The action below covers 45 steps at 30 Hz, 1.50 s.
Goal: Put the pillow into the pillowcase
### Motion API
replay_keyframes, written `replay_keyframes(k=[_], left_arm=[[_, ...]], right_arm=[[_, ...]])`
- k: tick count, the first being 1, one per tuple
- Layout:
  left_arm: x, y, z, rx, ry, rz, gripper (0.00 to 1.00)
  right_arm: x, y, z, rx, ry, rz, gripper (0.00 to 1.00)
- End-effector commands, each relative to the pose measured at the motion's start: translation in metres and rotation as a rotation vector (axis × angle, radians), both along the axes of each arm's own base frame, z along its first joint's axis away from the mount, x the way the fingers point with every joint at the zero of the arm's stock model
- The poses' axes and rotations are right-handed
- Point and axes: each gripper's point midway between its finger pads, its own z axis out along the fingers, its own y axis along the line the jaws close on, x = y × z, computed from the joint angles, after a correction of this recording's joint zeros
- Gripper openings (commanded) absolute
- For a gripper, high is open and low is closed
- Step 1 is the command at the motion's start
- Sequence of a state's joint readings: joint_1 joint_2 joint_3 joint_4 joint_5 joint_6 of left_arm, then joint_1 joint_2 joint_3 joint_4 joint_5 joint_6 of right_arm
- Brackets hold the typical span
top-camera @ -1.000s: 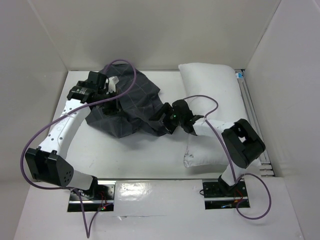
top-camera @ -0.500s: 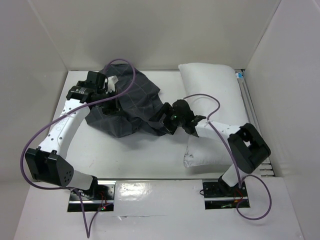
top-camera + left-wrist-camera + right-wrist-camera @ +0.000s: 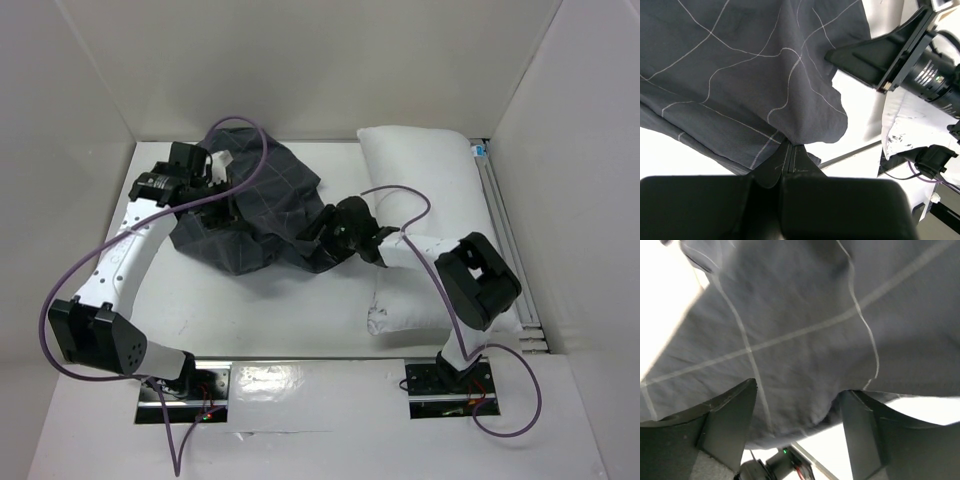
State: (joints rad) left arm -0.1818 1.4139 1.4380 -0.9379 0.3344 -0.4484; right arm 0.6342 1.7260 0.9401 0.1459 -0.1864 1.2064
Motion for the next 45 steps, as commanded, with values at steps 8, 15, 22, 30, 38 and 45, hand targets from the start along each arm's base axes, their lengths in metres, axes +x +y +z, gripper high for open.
replay_keyframes(k=[8,15,22,30,38,45], left_arm=[[-0.012,0.001,0.016,-0.023,-0.070,-0.006,0.00],[-0.056,0.017,0.004,0.050,0.011,-0.066,0.17],[-0.059,0.026,0.008,0.231,-0.027,0.021,0.77],[-0.033,-0.063,0.001,0.161,-0.150,-0.091,0.77],[-0.007,-0.107,-0.044,0.287,-0.288,0.167,0.76],[0.004,-0.114,-0.091,0.507,-0.342,0.175,0.82]], right_arm=[[0.036,0.010,0.029,-0.024,-0.141,-0.015,0.00],[0.072,-0.033,0.119,-0.157,-0.411,-0.100,0.00],[0.073,-0.037,0.161,-0.254,-0.568,0.020,0.00],[0.077,-0.025,0.164,-0.184,-0.562,0.048,0.00],[0.083,-0.037,0.159,-0.121,-0.502,0.018,0.00],[0.089,-0.054,0.157,-0.096,-0.486,0.008,0.00]])
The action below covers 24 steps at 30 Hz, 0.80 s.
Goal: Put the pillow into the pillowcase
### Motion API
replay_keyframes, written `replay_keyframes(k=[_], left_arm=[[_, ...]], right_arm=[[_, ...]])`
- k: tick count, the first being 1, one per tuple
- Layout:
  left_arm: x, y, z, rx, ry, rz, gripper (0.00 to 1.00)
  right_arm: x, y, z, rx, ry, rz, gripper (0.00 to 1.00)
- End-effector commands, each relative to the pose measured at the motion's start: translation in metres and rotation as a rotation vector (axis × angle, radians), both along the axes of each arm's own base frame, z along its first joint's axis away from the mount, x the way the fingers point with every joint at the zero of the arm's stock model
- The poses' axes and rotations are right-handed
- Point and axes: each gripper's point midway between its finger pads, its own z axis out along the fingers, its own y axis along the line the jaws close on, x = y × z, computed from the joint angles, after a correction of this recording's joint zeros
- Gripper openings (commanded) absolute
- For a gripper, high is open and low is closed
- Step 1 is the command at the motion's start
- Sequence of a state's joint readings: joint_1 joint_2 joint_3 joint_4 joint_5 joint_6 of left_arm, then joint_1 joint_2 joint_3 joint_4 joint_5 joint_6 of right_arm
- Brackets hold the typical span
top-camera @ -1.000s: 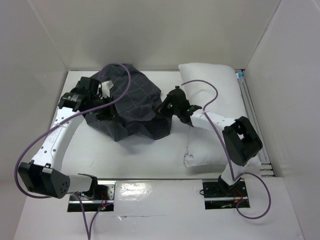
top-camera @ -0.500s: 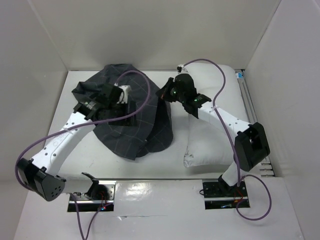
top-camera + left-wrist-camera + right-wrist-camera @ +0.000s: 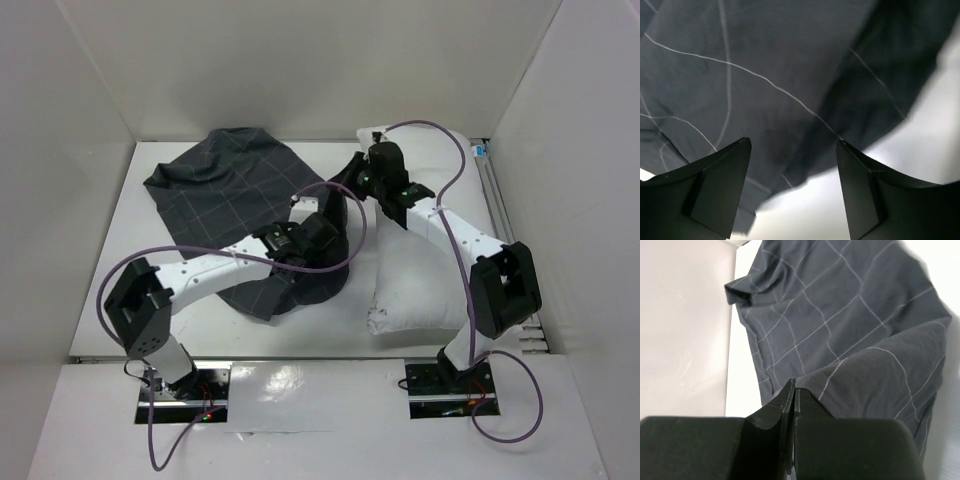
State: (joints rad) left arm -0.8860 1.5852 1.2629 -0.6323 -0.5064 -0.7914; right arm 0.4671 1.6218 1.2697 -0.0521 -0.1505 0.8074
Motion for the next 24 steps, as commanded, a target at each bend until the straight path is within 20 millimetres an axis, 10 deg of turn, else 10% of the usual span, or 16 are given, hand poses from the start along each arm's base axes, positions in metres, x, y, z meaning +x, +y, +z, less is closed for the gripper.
replay_keyframes(k=[1,9,13,20,24], left_arm=[[0.027,0.010,0.001,0.084,-0.136,0.113,0.82],[0.046,0.019,-0.019,0.212,-0.162,0.174,0.72],[0.045,0.025,0.003,0.206,-0.184,0.213,0.00],[0.043,0.024,0.107,-0.082,-0.172,0.002,0.00],[0.034,0.020,0.133,-0.227,-0.109,-0.124,0.00]], right_arm=[[0.002,-0.003,0.021,0.049,-0.039,0.010,0.00],[0.004,-0.011,0.024,0.052,-0.038,0.000,0.00],[0.000,-0.013,0.019,0.034,-0.025,0.004,0.00],[-0.006,-0.021,0.012,-0.031,-0.018,0.029,0.00],[-0.008,-0.027,0.015,-0.062,-0.034,0.021,0.00]])
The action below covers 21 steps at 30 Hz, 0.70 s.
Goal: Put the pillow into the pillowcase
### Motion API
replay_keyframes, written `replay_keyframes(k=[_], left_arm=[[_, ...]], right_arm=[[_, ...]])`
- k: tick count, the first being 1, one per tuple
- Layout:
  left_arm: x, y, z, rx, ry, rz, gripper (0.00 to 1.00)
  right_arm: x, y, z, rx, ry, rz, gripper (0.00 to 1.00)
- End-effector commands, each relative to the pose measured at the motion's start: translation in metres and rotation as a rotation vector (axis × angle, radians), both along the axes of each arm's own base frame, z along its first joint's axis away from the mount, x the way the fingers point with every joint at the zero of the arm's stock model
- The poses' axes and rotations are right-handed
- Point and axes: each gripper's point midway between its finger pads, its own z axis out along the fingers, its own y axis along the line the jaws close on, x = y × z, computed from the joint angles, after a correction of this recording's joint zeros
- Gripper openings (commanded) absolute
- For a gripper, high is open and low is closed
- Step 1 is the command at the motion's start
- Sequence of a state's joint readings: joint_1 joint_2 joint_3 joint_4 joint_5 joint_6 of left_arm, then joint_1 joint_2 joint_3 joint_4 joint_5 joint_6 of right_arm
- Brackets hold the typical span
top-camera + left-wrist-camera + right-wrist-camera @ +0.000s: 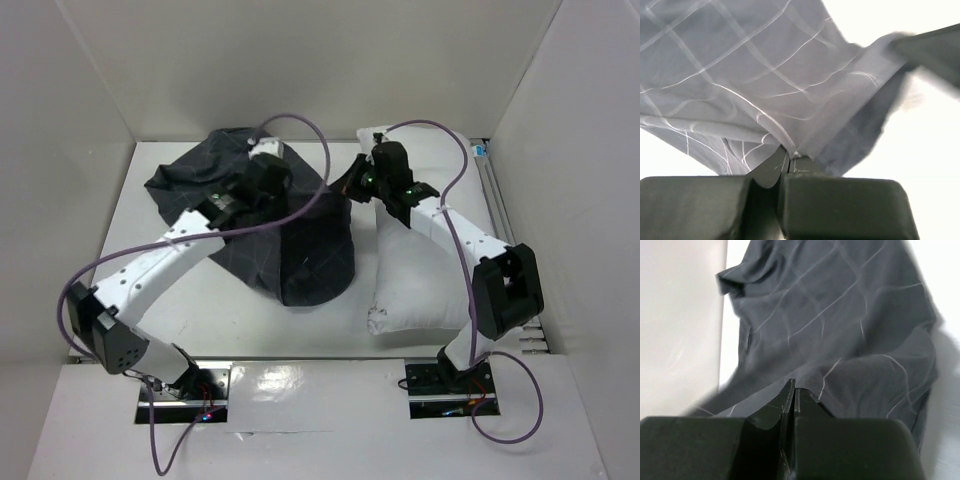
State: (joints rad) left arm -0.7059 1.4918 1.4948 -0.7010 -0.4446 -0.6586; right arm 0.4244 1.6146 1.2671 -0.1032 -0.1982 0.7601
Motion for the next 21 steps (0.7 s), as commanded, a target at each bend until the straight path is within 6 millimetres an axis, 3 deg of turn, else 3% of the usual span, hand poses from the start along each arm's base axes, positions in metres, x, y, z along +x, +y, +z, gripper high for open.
replay_keyframes(k=[1,4,5,6,7,9,13,14,15,17,18,19,20,21], left_arm=[[-0.019,-0.010,0.027,-0.090,0.047,-0.185,0.00],[-0.020,-0.008,0.030,-0.119,0.073,-0.219,0.00],[-0.022,-0.006,0.028,-0.123,0.092,-0.222,0.00],[-0.022,-0.005,0.028,-0.134,0.098,-0.225,0.00],[-0.022,-0.007,0.033,-0.153,0.099,-0.248,0.00],[-0.015,-0.004,0.030,-0.171,0.119,-0.243,0.00],[-0.008,-0.001,0.032,-0.189,0.130,-0.246,0.00],[-0.005,0.002,0.035,-0.194,0.120,-0.235,0.00],[-0.003,0.006,0.035,-0.194,0.119,-0.224,0.00],[-0.002,0.005,0.039,-0.219,0.120,-0.228,0.00],[-0.002,0.005,0.039,-0.219,0.120,-0.228,0.00],[-0.002,0.003,0.036,-0.221,0.132,-0.234,0.00],[-0.002,0.003,0.036,-0.221,0.132,-0.234,0.00],[-0.001,0.006,0.038,-0.221,0.131,-0.225,0.00]], right_arm=[[-0.010,-0.012,0.026,-0.032,-0.063,0.006,0.00],[-0.023,-0.014,0.028,-0.066,-0.069,0.060,0.00],[-0.026,-0.016,0.030,-0.080,-0.077,0.068,0.05],[-0.034,-0.015,0.028,-0.088,-0.073,0.097,0.23],[-0.038,-0.016,0.032,-0.107,-0.095,0.126,0.51],[-0.055,-0.022,0.032,-0.132,-0.093,0.158,0.79],[-0.094,-0.022,0.026,-0.199,-0.099,0.182,0.85],[-0.110,-0.016,0.033,-0.198,-0.130,0.200,0.85],[-0.122,-0.018,0.012,-0.224,-0.089,0.200,0.85],[-0.145,-0.011,0.007,-0.252,-0.111,0.220,0.77],[-0.157,-0.010,-0.012,-0.276,-0.084,0.232,0.75],[-0.163,-0.008,-0.016,-0.294,-0.099,0.229,0.75],[-0.171,-0.002,-0.019,-0.311,-0.118,0.252,0.75],[-0.193,0.015,-0.026,-0.315,-0.143,0.316,0.75]])
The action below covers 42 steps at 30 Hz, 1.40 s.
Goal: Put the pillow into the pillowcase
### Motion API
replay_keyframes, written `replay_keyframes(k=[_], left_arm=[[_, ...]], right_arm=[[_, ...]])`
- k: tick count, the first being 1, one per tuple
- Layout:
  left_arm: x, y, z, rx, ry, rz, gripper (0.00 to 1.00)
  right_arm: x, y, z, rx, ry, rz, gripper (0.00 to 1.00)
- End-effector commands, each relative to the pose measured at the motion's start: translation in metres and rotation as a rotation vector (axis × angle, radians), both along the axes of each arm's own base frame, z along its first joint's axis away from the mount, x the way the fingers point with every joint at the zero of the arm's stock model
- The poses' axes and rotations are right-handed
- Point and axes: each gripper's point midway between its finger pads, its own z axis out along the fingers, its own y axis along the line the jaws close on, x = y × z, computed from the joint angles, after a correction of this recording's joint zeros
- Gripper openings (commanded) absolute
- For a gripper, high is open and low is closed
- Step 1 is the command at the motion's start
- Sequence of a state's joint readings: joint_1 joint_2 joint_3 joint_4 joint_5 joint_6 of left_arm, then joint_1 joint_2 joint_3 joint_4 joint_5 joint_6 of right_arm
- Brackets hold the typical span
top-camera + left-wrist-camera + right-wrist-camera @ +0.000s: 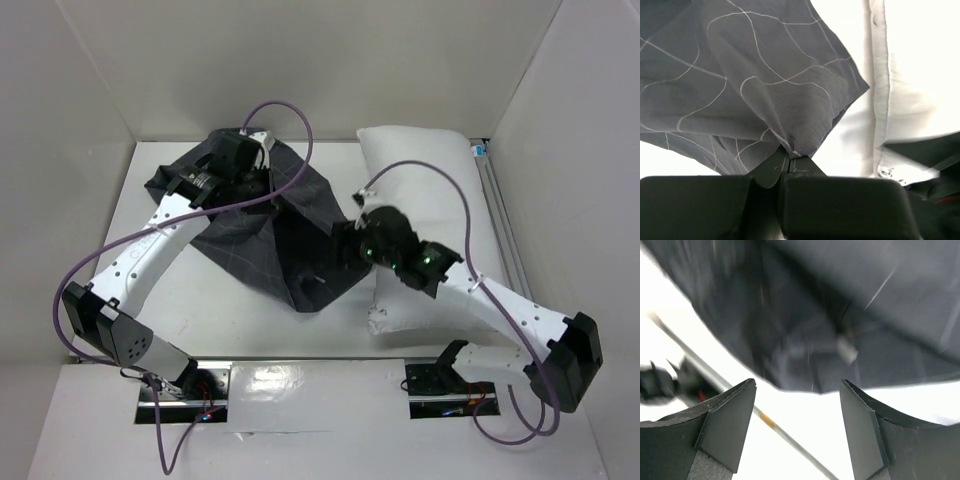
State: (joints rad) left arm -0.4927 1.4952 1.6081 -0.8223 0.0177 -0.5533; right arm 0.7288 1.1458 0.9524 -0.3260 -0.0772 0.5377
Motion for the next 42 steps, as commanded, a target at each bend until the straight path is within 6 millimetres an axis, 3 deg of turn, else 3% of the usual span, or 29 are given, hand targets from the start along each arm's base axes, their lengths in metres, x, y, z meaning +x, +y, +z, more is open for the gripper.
replay_keyframes(k=[1,6,8,10,21,24,25,26,27,30,33,36,39,40,41,42], left_arm=[[0.006,-0.006,0.020,-0.042,-0.035,-0.027,0.00],[0.008,-0.003,0.025,-0.046,-0.043,-0.018,0.00],[0.009,-0.004,0.029,-0.050,-0.051,-0.018,0.00],[0.010,-0.004,0.026,-0.046,-0.043,-0.018,0.00],[0.008,-0.004,0.024,-0.042,-0.036,-0.031,0.00],[0.008,-0.004,0.024,-0.042,-0.036,-0.031,0.00],[0.008,-0.004,0.024,-0.042,-0.036,-0.031,0.00],[0.008,-0.004,0.024,-0.042,-0.036,-0.031,0.00],[0.010,-0.001,0.024,-0.042,-0.036,-0.021,0.00],[0.014,0.004,0.026,-0.024,-0.045,-0.016,0.00],[0.016,0.010,0.032,-0.010,-0.056,-0.005,0.00],[0.016,0.014,0.036,-0.014,-0.065,0.005,0.00],[0.004,0.014,0.024,-0.028,-0.024,0.000,0.00],[0.001,0.014,0.017,-0.026,-0.004,-0.007,0.00],[0.000,0.014,0.018,-0.031,-0.015,-0.007,0.00],[-0.005,0.016,0.013,-0.033,0.002,0.002,0.00]], right_arm=[[-0.028,0.014,-0.021,-0.086,-0.074,0.047,0.75],[-0.062,0.067,-0.035,-0.208,-0.176,0.190,0.83],[-0.058,0.085,-0.046,-0.276,-0.207,0.190,0.83],[-0.065,0.105,-0.053,-0.307,-0.235,0.222,0.77],[-0.049,0.129,-0.081,-0.392,-0.299,0.200,0.59],[-0.043,0.133,-0.089,-0.422,-0.310,0.188,0.45],[-0.042,0.135,-0.085,-0.421,-0.320,0.192,0.36],[-0.042,0.135,-0.088,-0.432,-0.315,0.195,0.22],[-0.038,0.134,-0.084,-0.444,-0.330,0.181,0.00],[-0.054,0.134,-0.049,-0.387,-0.371,0.272,0.00],[-0.096,0.133,-0.030,-0.337,-0.328,0.527,0.00],[-0.138,0.131,-0.044,-0.304,-0.198,0.713,0.00],[-0.161,0.133,-0.064,-0.260,-0.104,0.758,0.00],[-0.165,0.135,-0.076,-0.256,-0.098,0.762,0.07],[-0.161,0.134,-0.081,-0.273,-0.094,0.736,0.20],[-0.158,0.132,-0.087,-0.295,-0.083,0.717,0.50]])
